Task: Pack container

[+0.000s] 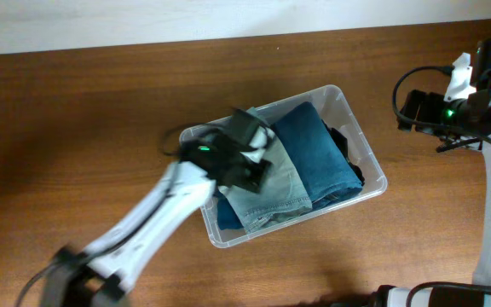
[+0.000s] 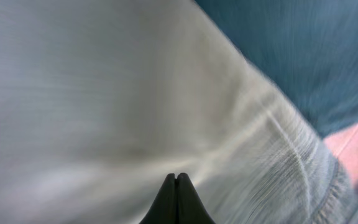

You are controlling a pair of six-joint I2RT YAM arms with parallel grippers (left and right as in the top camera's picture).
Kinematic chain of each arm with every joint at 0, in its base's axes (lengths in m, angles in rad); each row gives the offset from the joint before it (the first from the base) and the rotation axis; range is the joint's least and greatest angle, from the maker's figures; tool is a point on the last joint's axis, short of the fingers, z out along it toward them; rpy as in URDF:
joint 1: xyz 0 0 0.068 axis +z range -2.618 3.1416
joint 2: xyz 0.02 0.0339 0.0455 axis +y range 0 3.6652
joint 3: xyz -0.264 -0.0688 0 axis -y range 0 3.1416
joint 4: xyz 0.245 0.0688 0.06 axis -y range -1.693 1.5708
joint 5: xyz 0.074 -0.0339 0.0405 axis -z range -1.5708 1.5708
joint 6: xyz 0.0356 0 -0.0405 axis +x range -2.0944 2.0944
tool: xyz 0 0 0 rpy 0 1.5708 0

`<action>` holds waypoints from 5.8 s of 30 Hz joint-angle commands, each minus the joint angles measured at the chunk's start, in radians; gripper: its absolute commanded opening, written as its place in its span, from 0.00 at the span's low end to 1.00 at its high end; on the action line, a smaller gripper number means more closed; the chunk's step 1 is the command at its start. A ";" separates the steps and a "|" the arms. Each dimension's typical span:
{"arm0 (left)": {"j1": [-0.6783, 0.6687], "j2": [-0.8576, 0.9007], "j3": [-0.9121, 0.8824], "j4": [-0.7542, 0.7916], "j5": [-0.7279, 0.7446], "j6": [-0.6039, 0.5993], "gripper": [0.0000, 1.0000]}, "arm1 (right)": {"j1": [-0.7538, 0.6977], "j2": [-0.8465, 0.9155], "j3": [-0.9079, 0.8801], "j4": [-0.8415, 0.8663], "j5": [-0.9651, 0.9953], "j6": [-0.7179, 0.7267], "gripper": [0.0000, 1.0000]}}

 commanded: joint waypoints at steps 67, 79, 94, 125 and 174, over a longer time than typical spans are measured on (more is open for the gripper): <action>0.581 -1.120 -0.628 -0.286 -0.297 -0.009 1.00 | 0.272 -1.117 -1.052 0.523 0.032 -0.127 0.99; 0.581 -1.120 -0.628 -0.286 -0.297 -0.009 0.99 | 0.273 -1.490 -1.434 1.051 0.011 -0.178 0.98; 0.581 -1.120 -0.628 -0.286 -0.297 -0.009 0.99 | 0.273 -1.495 -1.693 1.277 -0.008 -0.212 0.99; 0.581 -1.120 -0.628 -0.309 -0.316 -0.009 1.00 | 0.273 -1.493 -1.693 1.276 -0.008 -0.212 0.99; 0.579 -1.612 -1.316 0.698 -0.274 0.335 0.99 | 0.273 -1.493 -1.693 1.276 -0.008 -0.212 0.98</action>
